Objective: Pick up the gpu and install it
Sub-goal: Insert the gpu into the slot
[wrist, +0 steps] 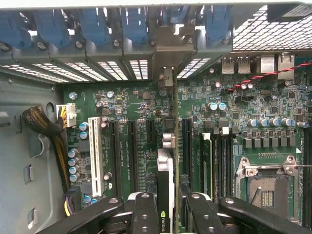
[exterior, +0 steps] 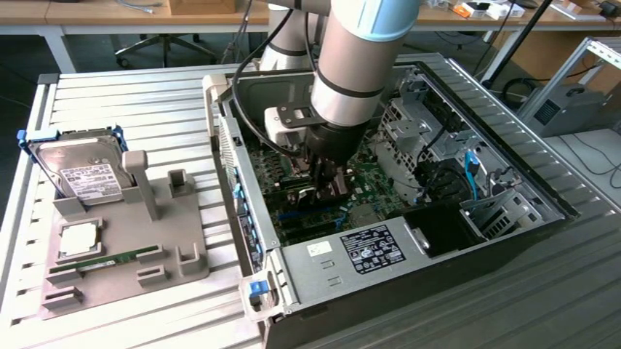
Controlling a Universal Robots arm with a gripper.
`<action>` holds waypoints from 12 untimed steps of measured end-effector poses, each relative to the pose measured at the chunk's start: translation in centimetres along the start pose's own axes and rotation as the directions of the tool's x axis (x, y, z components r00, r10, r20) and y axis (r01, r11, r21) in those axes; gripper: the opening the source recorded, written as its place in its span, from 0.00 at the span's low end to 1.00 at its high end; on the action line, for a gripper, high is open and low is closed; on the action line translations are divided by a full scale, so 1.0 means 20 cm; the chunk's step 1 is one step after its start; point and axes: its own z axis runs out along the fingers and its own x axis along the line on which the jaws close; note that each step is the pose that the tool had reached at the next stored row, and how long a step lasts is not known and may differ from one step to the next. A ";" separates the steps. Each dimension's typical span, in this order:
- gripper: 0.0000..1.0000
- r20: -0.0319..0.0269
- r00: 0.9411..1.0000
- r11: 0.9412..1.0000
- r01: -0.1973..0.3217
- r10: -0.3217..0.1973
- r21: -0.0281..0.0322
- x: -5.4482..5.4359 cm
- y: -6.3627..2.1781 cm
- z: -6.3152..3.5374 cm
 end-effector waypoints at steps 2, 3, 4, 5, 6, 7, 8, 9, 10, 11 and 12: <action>0.28 0.000 1.000 1.000 0.000 0.000 0.000 0.00 0.000 0.000; 0.28 0.000 1.000 1.000 0.000 0.000 0.000 0.00 0.000 0.000; 0.28 0.000 1.000 1.000 0.000 0.000 0.000 0.00 0.001 0.000; 0.28 0.000 1.000 1.000 0.000 0.000 0.000 0.00 0.002 0.000; 0.28 0.000 1.000 1.000 0.000 0.000 0.000 0.00 0.003 0.000; 0.28 0.000 1.000 1.000 0.000 0.000 0.000 0.00 0.004 0.001; 0.28 0.000 1.000 1.000 0.000 0.000 0.000 0.00 0.006 0.001; 0.28 0.000 1.000 1.000 0.000 0.000 0.000 0.00 0.006 0.001; 0.28 0.000 1.000 1.000 0.000 0.000 0.000 0.00 0.006 0.001; 0.28 0.000 1.000 1.000 0.000 0.000 0.000 0.00 0.006 0.001; 0.28 0.000 1.000 1.000 0.000 0.000 0.000 0.00 0.006 0.001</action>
